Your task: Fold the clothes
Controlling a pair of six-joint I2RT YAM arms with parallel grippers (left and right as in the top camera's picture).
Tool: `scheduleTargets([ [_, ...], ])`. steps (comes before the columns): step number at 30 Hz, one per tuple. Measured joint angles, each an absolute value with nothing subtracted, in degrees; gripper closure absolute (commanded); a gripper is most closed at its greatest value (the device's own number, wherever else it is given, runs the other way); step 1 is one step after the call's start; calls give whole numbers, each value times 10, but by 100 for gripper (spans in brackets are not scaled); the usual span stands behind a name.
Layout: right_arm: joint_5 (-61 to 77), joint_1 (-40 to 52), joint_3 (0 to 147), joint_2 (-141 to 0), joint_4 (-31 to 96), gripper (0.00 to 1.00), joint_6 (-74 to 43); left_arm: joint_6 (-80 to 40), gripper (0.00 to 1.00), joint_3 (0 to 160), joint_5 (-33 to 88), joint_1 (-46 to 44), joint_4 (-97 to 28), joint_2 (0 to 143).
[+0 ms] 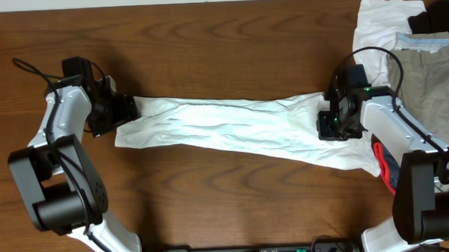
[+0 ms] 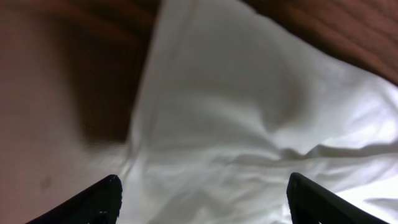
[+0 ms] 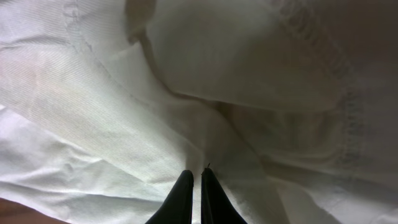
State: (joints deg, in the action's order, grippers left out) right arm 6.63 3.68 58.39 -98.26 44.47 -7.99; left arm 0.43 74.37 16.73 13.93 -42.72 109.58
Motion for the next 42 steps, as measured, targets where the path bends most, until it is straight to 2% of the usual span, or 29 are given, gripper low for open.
scheduleTargets([
  [18, 66, 37, 584, -983, 445, 94, -75, 33, 18, 762, 195, 141, -415, 1152],
  [38, 64, 37, 584, -983, 445, 94, -72, 16, 16, 762, 180, 150, -398, 1147],
  [42, 64, 37, 584, -983, 445, 94, -71, 17, 11, 755, 152, 155, -391, 1136],
])
